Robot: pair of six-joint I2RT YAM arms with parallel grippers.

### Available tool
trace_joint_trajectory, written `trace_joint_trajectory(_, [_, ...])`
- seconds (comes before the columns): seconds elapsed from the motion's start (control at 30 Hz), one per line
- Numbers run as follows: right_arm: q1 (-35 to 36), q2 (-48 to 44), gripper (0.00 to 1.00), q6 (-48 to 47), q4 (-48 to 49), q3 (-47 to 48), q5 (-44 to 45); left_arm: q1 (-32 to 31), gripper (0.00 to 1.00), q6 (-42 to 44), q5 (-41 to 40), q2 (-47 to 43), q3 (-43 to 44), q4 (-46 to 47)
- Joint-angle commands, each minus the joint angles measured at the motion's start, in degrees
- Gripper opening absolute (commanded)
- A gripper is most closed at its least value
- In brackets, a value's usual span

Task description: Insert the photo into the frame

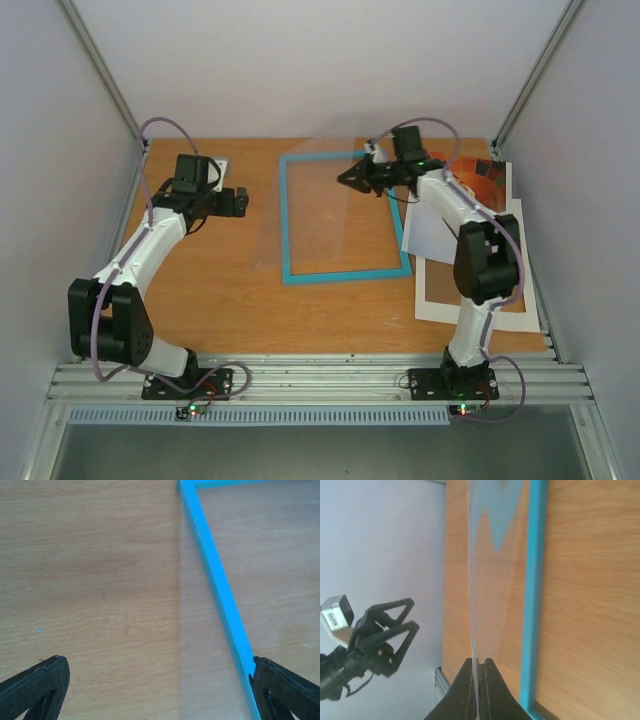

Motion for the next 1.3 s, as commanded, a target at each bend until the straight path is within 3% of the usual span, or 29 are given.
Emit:
trace_joint_trajectory(0.0, [-7.4, -4.0, 0.01, -18.1, -21.0, -0.8, -6.0, -2.8, 0.99, -2.2, -2.5, 3.1, 0.4, 5.3])
trace_joint_trajectory(0.2, [-19.6, -8.5, 0.01, -34.8, -39.0, -1.0, -7.5, -8.8, 0.99, -6.9, -12.2, 12.9, 4.5, 6.4])
trace_joint_trajectory(0.47, [-33.2, -11.5, 0.01, -47.7, -50.5, 0.2, -8.5, -15.0, 0.93, -11.5, -16.1, 26.5, 13.7, 4.2])
trace_joint_trajectory(0.73, [-41.1, -12.5, 0.01, -49.8, -53.8, 2.0, -11.3, -17.7, 0.90, -10.4, -18.0, 34.1, 16.9, 3.8])
trace_joint_trajectory(0.87, [-43.5, -12.8, 0.01, -49.6, -54.2, 4.1, -11.8, -17.3, 0.80, -8.6, -22.0, 37.6, 19.2, -0.8])
trace_joint_trajectory(1.13, [-46.1, -12.5, 0.01, -49.2, -53.9, 6.7, -12.8, -11.5, 0.72, -9.8, -21.5, 34.9, 17.1, -5.2])
trace_joint_trajectory(1.27, [-47.3, -12.8, 0.01, -49.1, -53.6, 6.7, -13.5, -9.7, 0.72, -5.5, -23.0, 32.0, 15.6, -5.6])
